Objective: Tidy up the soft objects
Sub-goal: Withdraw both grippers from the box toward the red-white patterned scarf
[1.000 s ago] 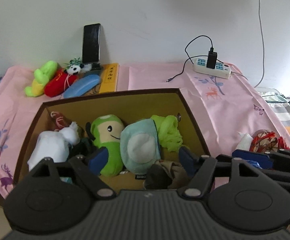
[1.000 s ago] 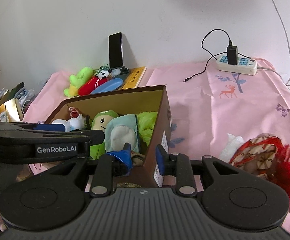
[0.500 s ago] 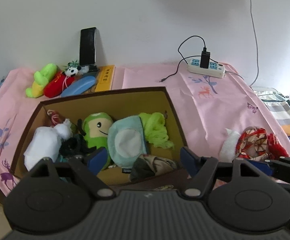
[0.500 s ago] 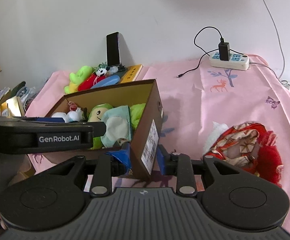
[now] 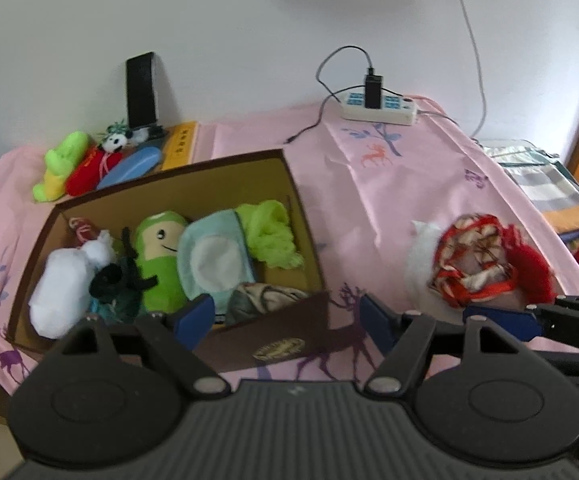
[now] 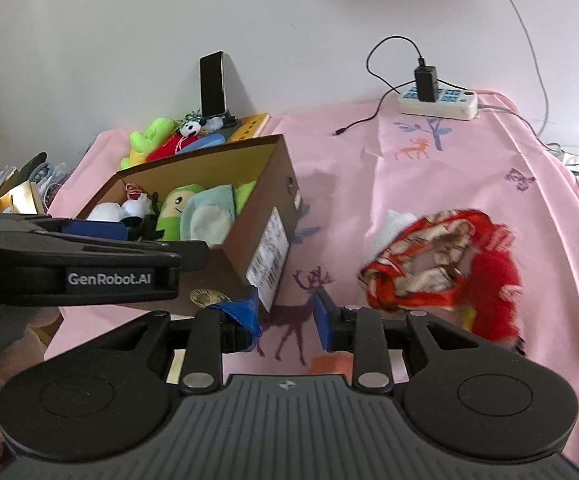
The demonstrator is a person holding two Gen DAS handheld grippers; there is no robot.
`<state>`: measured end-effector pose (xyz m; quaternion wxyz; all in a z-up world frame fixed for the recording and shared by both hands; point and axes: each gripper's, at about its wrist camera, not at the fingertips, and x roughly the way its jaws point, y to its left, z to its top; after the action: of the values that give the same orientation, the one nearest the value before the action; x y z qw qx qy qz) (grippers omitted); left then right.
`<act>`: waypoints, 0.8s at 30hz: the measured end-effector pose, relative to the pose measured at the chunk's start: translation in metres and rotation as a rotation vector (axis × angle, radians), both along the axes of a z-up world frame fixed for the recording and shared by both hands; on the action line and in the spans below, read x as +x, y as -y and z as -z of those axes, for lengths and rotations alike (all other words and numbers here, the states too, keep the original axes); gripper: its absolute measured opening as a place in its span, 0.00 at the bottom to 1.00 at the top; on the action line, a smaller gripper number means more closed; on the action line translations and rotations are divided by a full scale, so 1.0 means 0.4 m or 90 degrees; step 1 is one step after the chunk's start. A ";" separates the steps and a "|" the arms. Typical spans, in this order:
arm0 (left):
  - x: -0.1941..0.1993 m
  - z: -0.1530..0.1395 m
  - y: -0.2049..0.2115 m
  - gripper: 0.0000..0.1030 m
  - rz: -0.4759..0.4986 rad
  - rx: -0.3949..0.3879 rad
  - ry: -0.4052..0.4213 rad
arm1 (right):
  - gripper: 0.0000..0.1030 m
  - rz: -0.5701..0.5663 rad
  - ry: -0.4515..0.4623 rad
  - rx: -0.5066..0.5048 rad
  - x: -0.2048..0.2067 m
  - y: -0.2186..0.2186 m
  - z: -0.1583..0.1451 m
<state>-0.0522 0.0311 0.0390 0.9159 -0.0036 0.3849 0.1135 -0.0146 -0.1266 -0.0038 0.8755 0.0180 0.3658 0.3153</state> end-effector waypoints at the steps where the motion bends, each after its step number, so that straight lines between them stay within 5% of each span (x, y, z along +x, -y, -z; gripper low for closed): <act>1: -0.002 0.001 0.007 0.71 0.007 -0.006 -0.001 | 0.12 0.003 0.000 -0.001 -0.002 0.009 0.002; 14: 0.008 0.028 0.123 0.71 0.113 -0.074 0.008 | 0.12 0.028 -0.009 -0.006 -0.012 0.121 0.027; 24: 0.053 0.049 0.122 0.71 0.107 -0.143 0.015 | 0.11 0.078 0.037 0.015 0.012 0.219 0.007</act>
<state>-0.0311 -0.0179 0.0195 0.9205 -0.0753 0.3833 -0.0078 -0.0097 -0.2142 -0.0068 0.9032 0.0411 0.3345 0.2658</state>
